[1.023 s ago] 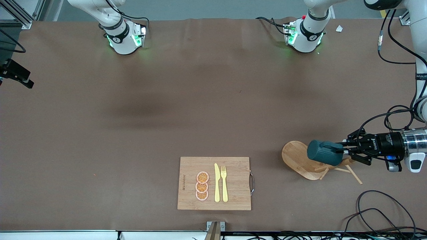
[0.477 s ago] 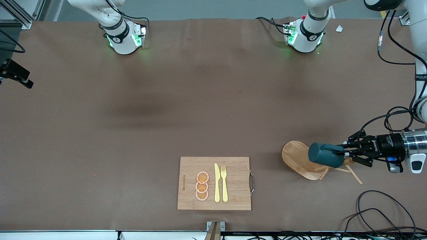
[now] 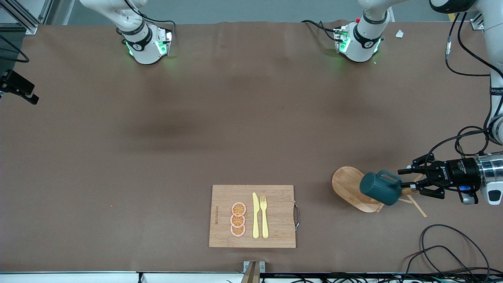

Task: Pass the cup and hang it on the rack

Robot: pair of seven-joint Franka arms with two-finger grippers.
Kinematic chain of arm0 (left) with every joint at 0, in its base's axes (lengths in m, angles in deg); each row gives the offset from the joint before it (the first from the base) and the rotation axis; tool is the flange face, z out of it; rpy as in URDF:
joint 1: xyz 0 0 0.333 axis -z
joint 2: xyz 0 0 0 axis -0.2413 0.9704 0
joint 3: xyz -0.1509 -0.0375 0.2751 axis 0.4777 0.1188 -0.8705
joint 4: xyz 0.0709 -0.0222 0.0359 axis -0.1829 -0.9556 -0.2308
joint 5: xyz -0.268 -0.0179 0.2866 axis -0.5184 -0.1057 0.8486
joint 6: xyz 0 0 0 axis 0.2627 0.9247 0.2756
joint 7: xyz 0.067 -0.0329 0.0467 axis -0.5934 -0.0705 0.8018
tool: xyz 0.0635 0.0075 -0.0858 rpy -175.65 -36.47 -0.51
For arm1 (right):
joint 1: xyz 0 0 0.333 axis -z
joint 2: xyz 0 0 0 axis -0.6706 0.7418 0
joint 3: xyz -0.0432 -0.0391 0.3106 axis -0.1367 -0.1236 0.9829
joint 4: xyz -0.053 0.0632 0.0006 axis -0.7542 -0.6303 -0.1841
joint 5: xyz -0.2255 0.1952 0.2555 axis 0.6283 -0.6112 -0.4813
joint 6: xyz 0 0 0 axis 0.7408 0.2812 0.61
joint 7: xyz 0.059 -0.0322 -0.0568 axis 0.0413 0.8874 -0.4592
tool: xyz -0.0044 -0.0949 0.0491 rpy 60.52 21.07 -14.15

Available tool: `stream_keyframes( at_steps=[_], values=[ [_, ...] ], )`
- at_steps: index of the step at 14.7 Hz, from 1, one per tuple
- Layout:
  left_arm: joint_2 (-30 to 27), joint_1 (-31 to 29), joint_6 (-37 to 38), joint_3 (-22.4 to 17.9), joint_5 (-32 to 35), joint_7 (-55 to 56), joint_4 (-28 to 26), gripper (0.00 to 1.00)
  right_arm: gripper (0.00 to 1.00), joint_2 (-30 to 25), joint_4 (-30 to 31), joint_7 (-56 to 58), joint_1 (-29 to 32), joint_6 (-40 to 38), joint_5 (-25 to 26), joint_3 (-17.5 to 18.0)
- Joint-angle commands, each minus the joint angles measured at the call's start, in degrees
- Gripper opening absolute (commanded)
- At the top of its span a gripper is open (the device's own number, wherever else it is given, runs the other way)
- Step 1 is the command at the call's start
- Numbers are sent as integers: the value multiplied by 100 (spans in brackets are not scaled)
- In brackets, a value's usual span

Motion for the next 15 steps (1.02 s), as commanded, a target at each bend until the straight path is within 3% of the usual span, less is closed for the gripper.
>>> stream_keyframes(
  at_steps=[1,9,12,15],
  values=[
    [-237,40,-22,47,-7,62,58,100,100,65,-73,46,137,-9,1,75],
    [-1256,1251,-13,74,2310,18,58,100,100,74,-82,46,137,8,10,75],
    [-1599,1936,4,91,3732,-25,49,100,100,74,-73,46,137,8,10,75],
    [-1977,2386,83,249,5367,-795,31,100,100,83,-73,54,145,17,1,75]
  ],
)
